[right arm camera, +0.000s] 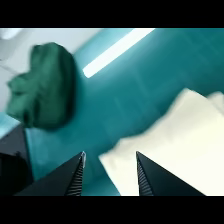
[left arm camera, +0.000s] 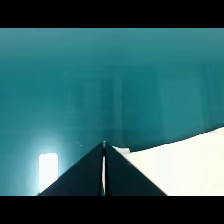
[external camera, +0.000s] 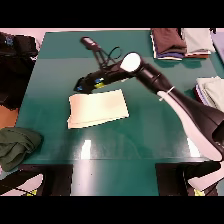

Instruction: Fold the shirts.

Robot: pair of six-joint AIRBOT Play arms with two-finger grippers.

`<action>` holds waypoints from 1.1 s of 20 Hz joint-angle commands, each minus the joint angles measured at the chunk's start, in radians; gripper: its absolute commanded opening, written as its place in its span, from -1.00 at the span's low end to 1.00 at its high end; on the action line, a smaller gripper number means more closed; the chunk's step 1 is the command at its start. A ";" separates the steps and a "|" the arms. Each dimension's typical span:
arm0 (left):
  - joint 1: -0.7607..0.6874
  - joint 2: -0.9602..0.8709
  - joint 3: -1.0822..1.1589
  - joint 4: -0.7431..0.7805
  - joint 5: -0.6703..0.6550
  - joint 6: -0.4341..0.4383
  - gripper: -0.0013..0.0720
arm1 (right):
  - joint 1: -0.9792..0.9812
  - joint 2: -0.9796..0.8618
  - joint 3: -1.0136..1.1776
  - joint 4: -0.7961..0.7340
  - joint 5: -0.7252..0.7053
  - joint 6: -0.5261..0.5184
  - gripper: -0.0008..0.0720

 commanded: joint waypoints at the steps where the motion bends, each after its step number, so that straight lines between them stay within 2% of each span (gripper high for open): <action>1: 0.006 0.010 0.000 -0.049 -0.007 0.006 -0.90 | -0.139 0.066 -0.106 -0.089 0.093 0.042 0.03; 4: 0.006 0.010 0.000 -0.082 0.012 0.007 -0.90 | -0.315 0.170 -0.349 -0.113 0.087 0.073 0.03; 5: 0.006 0.010 -0.002 -0.095 0.022 0.010 -0.90 | -0.372 0.190 -0.429 -0.111 0.074 0.073 0.10; 6: 0.006 0.010 -0.010 -0.117 0.035 0.028 -0.90 | -0.417 0.196 -0.493 -0.101 0.065 0.073 0.47; 7: 0.006 0.010 -0.024 -0.139 0.049 0.029 -0.90 | -0.460 0.187 -0.548 -0.074 0.065 0.073 0.71; 10: 0.006 0.010 -0.081 -0.206 0.092 0.033 -0.90 | -0.509 0.109 -0.632 0.041 0.066 0.061 0.70; 14: 0.006 0.009 -0.116 -0.212 0.102 0.033 -0.90 | -0.436 -0.019 -0.630 0.230 0.035 0.001 0.70; 15: 0.006 0.009 -0.116 -0.212 0.105 0.033 -0.90 | -0.412 -0.041 -0.630 0.279 0.014 -0.020 0.61; 17: 0.006 0.009 -0.116 -0.213 0.106 0.032 -0.90 | -0.359 -0.077 -0.629 0.372 -0.018 -0.070 0.57; 19: 0.006 0.009 -0.116 -0.239 0.108 0.033 -0.90 | -0.319 -0.100 -0.614 0.395 -0.037 -0.103 0.32; 21: -0.019 0.008 -0.116 -0.243 0.120 0.050 -0.90 | -0.297 -0.121 -0.557 0.393 -0.021 -0.142 -0.20; 22: -0.045 0.008 -0.116 -0.242 0.126 0.055 -0.90 | -0.292 -0.126 -0.526 0.392 -0.017 -0.156 -0.58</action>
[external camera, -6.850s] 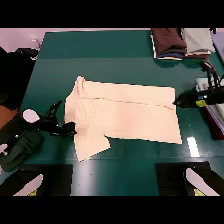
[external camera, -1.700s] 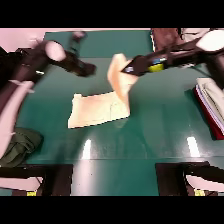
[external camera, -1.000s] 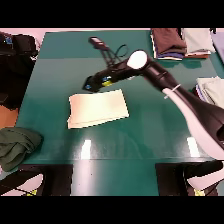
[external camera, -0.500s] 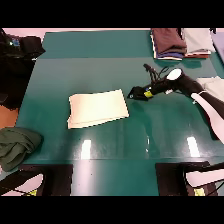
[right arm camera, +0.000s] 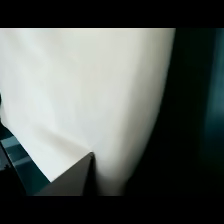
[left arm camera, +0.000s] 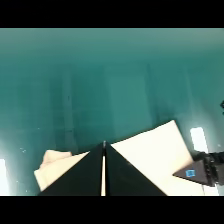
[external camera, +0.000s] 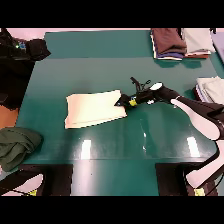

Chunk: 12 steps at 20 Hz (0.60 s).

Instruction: Fold the shirts.

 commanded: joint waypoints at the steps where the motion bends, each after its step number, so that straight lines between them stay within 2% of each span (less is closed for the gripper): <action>1: -0.063 -0.001 -0.002 -0.013 0.024 0.021 -0.90 | 0.032 -0.027 0.085 0.043 0.005 -0.069 -0.94; 3: -0.129 -0.001 -0.002 -0.011 0.049 0.020 -0.90 | 0.011 -0.005 0.149 -0.042 0.017 -0.055 -0.93; 6: -0.229 -0.001 -0.001 -0.011 0.056 0.019 -0.90 | -0.094 0.096 0.217 -0.240 0.025 0.034 -0.93; 9: -0.325 -0.001 -0.002 -0.011 0.070 0.019 -0.90 | -0.277 0.223 0.255 -0.415 0.070 0.083 -0.93; 12: -0.399 -0.001 -0.001 -0.011 0.096 0.020 -0.90 | -0.516 0.331 0.259 -0.502 0.104 0.084 -0.93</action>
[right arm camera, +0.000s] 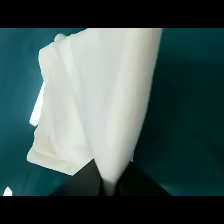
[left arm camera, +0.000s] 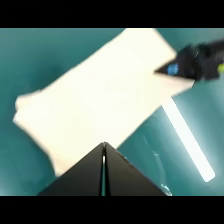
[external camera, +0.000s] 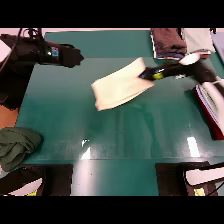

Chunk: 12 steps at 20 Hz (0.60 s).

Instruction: Fold the shirts.

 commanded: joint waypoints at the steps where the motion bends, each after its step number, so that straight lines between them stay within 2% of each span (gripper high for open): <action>1: -0.089 0.000 0.000 0.000 0.032 0.000 -0.90 | -0.263 0.116 0.018 -0.128 0.031 0.022 -0.93; 6: -0.126 0.000 0.000 -0.003 0.058 -0.008 -0.90 | -0.613 0.142 0.019 -0.112 -0.040 0.019 -0.93; 12: -0.126 -0.002 0.000 -0.002 0.067 -0.008 -0.90 | -0.729 0.124 0.048 -0.113 -0.128 0.019 -0.93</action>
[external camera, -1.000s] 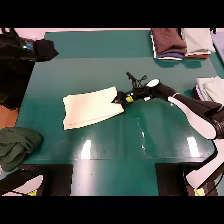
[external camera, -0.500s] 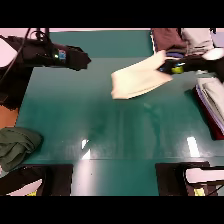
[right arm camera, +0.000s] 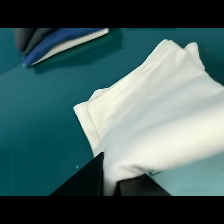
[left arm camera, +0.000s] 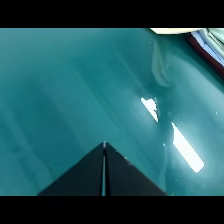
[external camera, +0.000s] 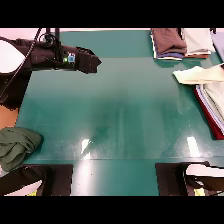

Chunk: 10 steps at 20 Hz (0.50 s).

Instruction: Fold the shirts.

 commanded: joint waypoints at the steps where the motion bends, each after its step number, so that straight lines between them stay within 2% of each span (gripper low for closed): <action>1: -0.003 -0.006 0.000 0.000 0.006 -0.002 -0.90 | -0.054 -0.007 0.050 -0.004 -0.050 -0.002 -0.93; 10: -0.003 -0.057 0.000 -0.017 -0.031 -0.005 -0.90 | -0.042 -0.026 0.387 -0.008 0.009 -0.001 -0.93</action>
